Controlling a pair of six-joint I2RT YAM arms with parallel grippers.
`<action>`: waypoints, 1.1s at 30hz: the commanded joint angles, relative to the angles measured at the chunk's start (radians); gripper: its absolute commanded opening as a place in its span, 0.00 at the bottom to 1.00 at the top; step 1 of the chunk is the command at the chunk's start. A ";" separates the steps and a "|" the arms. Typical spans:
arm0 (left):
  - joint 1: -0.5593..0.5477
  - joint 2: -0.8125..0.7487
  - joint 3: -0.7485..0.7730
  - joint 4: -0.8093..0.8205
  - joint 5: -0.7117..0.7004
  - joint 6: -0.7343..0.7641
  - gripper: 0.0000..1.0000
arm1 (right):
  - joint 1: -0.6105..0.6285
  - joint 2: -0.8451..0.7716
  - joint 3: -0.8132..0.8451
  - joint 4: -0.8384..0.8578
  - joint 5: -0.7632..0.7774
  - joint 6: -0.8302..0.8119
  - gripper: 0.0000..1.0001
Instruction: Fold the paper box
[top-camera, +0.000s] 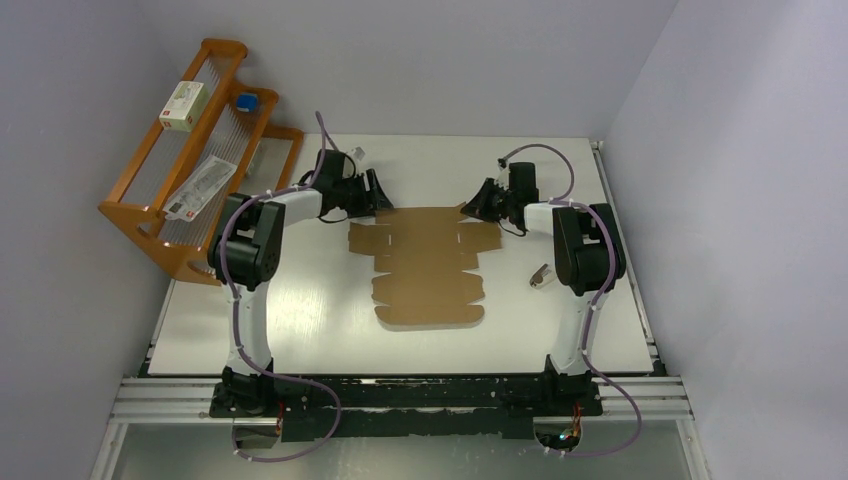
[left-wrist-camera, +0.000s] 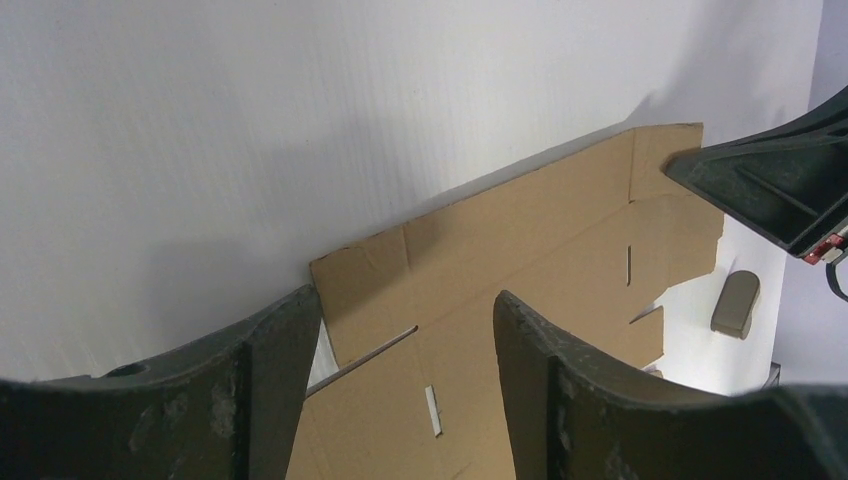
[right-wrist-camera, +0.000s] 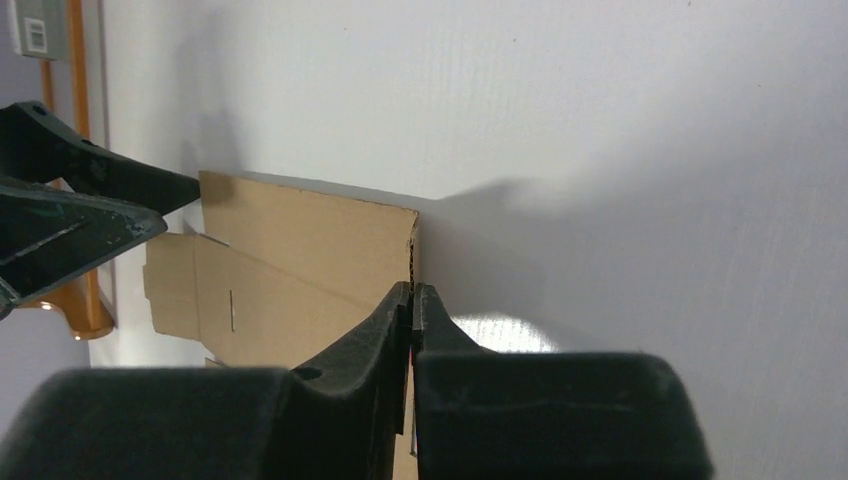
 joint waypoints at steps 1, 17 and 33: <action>0.013 -0.052 -0.036 0.013 0.009 0.000 0.70 | -0.007 -0.015 -0.021 0.061 -0.068 0.009 0.04; 0.053 -0.054 -0.088 0.048 0.083 -0.007 0.67 | -0.056 -0.062 -0.133 0.267 -0.198 0.115 0.00; 0.015 -0.054 -0.110 0.081 0.080 -0.024 0.36 | -0.059 -0.053 -0.157 0.259 -0.174 0.101 0.00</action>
